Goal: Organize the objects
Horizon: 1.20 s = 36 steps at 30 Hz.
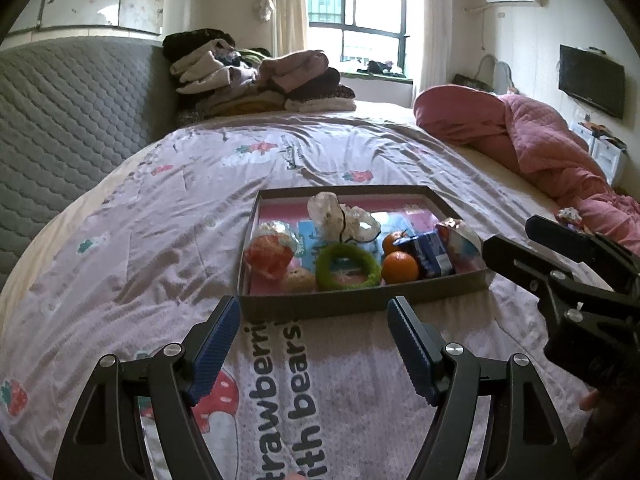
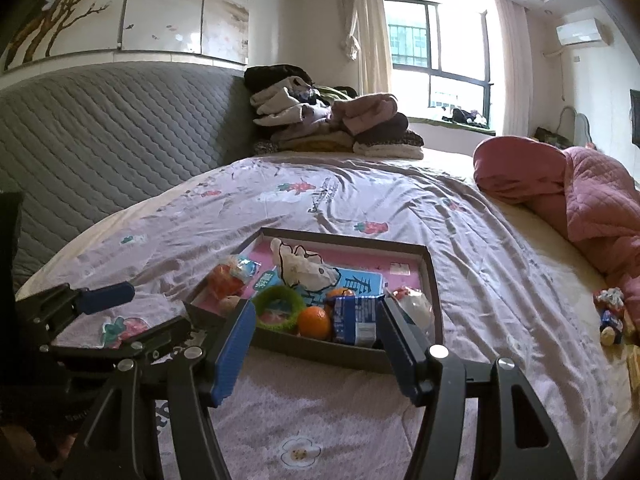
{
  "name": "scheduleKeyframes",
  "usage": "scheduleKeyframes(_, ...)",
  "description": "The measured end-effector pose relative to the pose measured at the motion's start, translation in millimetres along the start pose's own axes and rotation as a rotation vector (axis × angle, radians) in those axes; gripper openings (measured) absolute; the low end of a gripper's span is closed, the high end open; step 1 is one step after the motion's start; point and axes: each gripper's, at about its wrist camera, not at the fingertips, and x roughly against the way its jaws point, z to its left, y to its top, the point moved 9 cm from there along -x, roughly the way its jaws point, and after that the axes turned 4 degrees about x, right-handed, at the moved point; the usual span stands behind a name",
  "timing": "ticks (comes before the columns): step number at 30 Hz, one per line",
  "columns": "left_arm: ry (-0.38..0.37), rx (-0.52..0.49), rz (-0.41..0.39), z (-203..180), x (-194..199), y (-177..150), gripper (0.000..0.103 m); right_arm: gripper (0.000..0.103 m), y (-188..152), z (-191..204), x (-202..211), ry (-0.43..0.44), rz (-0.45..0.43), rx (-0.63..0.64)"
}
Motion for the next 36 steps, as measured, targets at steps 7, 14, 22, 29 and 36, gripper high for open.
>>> scheduleKeyframes(7, 0.003, 0.007, 0.015, -1.5, 0.2, -9.2, 0.077, 0.062, -8.5, -2.6, 0.6, 0.004, 0.017, -0.026)
scheduleKeyframes(14, 0.009, 0.005, 0.026, -1.1, -1.6, -16.3, 0.077, 0.062, -19.9, -6.6, -2.1, 0.004, 0.044, -0.05)
scheduleKeyframes(22, 0.019, 0.007, 0.033, -0.1, -6.1, -21.4, 0.077, 0.062, -32.5, -8.6, -8.2, -0.005, 0.07, -0.062)
scheduleKeyframes(29, 0.033, 0.014, 0.042, 2.1, -11.7, -27.1, 0.077, 0.062, -43.3, -9.7, -13.4, -0.006, 0.09, -0.086)
scheduleKeyframes(36, 0.038, 0.019, 0.053, 3.1, -19.2, -33.8, 0.077, 0.062, -51.2, -14.1, -18.4, -0.019, 0.097, -0.101)
